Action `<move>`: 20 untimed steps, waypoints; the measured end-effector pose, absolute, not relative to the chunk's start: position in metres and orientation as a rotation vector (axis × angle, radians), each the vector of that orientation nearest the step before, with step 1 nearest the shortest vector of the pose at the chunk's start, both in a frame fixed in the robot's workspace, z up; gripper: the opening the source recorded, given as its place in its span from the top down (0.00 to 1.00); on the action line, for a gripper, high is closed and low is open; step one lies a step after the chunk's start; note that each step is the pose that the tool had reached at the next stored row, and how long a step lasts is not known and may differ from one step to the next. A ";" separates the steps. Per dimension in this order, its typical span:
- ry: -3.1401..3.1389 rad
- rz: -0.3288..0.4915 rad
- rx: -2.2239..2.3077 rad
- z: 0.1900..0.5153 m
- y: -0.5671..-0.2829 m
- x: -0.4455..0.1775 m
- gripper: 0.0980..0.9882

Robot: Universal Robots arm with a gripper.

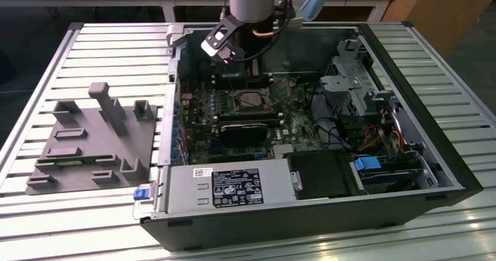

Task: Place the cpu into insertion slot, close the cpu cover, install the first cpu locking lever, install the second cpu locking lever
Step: 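Place the cpu into insertion slot, then close the cpu cover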

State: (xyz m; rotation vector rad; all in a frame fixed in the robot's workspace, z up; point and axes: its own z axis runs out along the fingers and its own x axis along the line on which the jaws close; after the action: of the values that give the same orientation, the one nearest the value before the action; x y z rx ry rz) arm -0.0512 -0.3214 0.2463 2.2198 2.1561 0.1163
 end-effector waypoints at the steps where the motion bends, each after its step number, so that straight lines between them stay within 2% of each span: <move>1: 2.156 0.116 2.220 0.249 -0.321 -0.051 0.99; 20: 2.156 0.116 2.219 0.253 -0.322 -0.051 0.99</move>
State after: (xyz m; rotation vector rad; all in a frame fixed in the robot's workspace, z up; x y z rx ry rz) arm -0.0513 -0.3215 0.2530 2.2192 2.1556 0.1157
